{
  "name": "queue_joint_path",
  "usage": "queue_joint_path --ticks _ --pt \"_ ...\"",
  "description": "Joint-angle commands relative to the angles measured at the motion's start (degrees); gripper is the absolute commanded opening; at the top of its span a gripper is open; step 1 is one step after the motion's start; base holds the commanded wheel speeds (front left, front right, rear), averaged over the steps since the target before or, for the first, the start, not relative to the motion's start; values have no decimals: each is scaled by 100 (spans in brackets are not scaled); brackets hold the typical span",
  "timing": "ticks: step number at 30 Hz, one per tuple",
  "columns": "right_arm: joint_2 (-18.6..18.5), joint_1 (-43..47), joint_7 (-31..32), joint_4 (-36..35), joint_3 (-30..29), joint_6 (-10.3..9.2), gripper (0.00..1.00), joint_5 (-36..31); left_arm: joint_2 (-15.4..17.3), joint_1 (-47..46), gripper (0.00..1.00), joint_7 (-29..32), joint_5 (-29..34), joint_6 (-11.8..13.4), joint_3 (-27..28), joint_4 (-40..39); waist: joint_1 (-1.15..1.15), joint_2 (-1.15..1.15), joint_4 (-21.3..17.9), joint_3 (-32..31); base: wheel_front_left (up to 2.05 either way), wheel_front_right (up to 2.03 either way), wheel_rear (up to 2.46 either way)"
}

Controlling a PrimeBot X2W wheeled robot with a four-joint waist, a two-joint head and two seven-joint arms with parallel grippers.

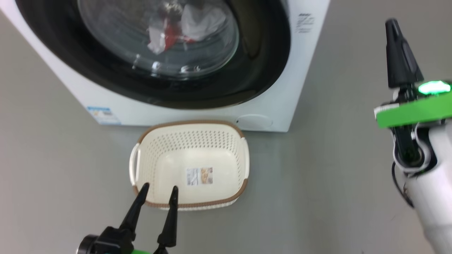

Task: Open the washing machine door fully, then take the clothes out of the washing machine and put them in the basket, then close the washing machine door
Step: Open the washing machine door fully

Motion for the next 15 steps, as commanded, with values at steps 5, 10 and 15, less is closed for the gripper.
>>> queue_joint_path --ticks 5,10,15 --pt "-619 -896 -31 332 864 -3 0 1017 45 -395 100 -69 -146 81 -46 -151 0 0 492 626 0 0 0" --pt "-994 -1394 121 474 1352 -3 0 1813 45 -544 100 -69 -208 98 -159 -151 0 0 617 882 0 0 0" --pt "-1380 -1874 658 392 1793 -3 0 2805 45 -726 100 -69 -312 125 -309 -156 0 0 760 1162 0 0 0"
